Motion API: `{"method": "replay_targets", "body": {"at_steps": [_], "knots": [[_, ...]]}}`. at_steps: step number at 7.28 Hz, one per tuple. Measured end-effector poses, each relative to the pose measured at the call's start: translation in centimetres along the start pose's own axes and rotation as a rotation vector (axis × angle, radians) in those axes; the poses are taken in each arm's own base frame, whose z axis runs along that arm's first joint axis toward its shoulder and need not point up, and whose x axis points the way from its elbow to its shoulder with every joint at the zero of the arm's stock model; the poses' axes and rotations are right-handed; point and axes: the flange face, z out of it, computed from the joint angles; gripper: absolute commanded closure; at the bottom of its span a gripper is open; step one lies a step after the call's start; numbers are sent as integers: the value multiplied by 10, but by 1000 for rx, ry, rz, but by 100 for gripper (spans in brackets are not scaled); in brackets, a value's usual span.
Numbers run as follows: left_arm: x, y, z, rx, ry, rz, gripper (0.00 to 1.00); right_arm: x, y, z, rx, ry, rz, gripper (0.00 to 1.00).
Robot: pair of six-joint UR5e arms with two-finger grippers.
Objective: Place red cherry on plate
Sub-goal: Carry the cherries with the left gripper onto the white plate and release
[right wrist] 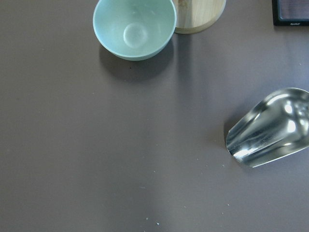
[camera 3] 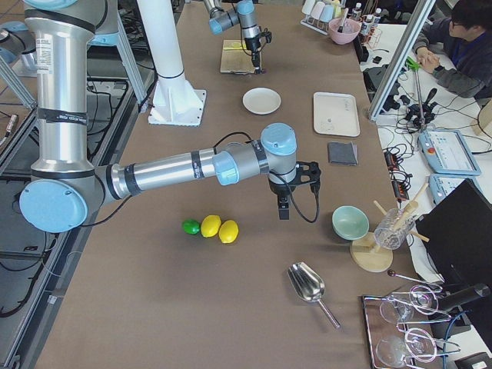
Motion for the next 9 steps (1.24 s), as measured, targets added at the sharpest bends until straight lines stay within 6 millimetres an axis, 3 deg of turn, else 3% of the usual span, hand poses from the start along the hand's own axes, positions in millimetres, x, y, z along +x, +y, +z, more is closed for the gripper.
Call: {"method": "replay_targets", "body": {"at_steps": [1,3,5,6,9], "knots": [[38,-14,22,-5,-24,-26,95,22,11,-5,-24,-3,-4,0],[75,-21,51,4,-56,-38,2,69,42,-12,-64,1,0,0],[89,-19,52,8,-48,-35,2,100,69,-8,-89,13,38,0],[94,-20,42,14,-31,-35,2,110,76,-2,-102,13,56,0],[92,-41,-27,38,-75,-59,2,121,82,8,-121,8,79,0]]}}
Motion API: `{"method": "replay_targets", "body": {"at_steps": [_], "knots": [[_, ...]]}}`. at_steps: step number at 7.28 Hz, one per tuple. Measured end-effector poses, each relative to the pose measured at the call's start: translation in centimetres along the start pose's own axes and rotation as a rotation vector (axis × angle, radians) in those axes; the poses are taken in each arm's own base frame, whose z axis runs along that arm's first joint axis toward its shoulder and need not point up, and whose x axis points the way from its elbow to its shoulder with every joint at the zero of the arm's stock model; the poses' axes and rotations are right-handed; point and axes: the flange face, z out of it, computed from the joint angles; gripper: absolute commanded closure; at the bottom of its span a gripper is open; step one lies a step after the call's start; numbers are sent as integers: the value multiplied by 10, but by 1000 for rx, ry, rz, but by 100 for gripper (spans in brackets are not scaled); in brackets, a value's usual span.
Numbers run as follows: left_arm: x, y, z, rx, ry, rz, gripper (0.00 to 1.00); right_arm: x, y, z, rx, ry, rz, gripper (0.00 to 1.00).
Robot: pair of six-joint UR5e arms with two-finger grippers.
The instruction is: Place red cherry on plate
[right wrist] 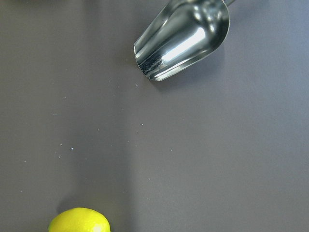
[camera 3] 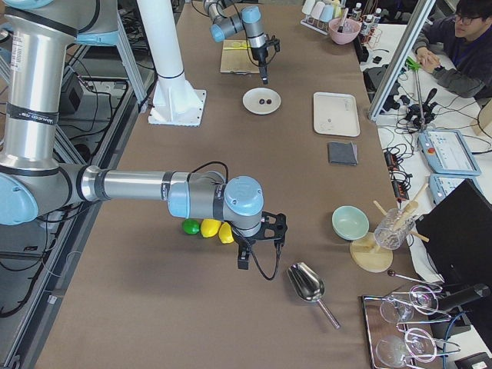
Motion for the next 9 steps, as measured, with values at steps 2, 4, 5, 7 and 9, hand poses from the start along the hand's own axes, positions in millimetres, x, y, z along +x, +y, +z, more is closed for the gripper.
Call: {"method": "replay_targets", "body": {"at_steps": [2,4,5,7,9], "knots": [[-35,-49,-52,5,-93,36,2,5,1,5,-10,-4,13,0],[-134,-129,-100,-80,-168,138,2,6,1,7,-13,-5,17,0],[-207,-162,-121,-125,-190,204,2,8,1,8,-16,-4,20,0],[-365,-198,-160,-195,-226,360,2,7,-1,7,-14,2,23,0],[-493,-217,-194,-233,-268,454,2,6,-4,6,-10,5,21,0]]}}
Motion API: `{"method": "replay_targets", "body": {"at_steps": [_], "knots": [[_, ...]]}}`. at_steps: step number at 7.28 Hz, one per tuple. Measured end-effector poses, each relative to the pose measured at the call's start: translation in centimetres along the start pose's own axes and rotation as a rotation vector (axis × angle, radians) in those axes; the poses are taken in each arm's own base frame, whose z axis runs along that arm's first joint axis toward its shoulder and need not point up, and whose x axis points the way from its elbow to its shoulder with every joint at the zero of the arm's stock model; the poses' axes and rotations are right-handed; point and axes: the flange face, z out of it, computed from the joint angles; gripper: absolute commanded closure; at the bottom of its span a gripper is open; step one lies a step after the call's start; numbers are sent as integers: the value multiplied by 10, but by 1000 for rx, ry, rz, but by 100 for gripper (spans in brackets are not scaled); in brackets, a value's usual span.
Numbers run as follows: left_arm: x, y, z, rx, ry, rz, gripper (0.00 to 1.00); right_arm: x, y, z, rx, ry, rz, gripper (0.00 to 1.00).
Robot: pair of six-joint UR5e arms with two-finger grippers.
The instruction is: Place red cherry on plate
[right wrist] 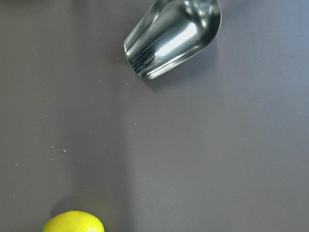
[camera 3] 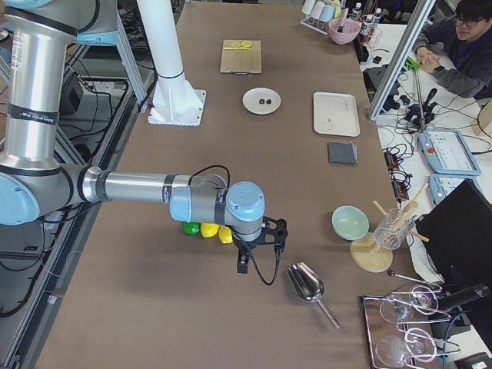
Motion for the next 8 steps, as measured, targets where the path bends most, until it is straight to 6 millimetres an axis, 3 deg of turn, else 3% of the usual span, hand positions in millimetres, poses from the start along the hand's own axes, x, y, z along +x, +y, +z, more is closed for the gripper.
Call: {"method": "replay_targets", "body": {"at_steps": [1,3,6,8], "knots": [[-45,19,2,-12,-11,-18,2,0,-1,0,1,1,-1,0],[-104,60,3,-17,1,-111,2,0,-1,0,1,1,-1,0],[-136,128,45,13,57,-174,2,1,0,1,-4,0,3,0],[-144,153,69,-4,80,-236,2,2,1,2,-4,-1,4,0]]}}
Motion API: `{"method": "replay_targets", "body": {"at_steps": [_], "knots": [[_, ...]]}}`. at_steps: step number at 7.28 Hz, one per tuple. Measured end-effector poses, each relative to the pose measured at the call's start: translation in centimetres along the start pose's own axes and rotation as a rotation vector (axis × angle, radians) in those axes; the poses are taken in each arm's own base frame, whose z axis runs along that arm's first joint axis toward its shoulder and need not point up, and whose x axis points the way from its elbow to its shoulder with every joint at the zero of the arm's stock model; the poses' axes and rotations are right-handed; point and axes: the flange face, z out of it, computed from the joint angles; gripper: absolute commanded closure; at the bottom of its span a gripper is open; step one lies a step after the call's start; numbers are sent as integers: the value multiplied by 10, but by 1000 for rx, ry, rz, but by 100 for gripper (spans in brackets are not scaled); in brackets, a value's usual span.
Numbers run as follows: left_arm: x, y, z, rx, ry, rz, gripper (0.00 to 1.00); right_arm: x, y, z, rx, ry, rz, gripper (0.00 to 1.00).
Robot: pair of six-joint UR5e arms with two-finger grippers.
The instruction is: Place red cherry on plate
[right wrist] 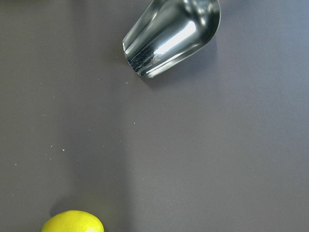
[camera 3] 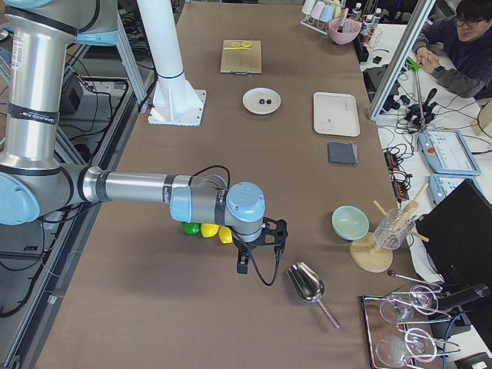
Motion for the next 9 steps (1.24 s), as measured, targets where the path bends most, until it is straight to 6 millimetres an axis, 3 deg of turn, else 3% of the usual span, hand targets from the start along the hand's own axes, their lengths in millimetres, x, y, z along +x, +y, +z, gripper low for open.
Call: {"method": "replay_targets", "body": {"at_steps": [3,9], "knots": [[-14,27,30,-41,119,-67,2,-1,-1,-1,2,0,-4,0],[-13,36,30,-34,128,-65,2,-3,-2,-1,4,-6,-18,0]]}}
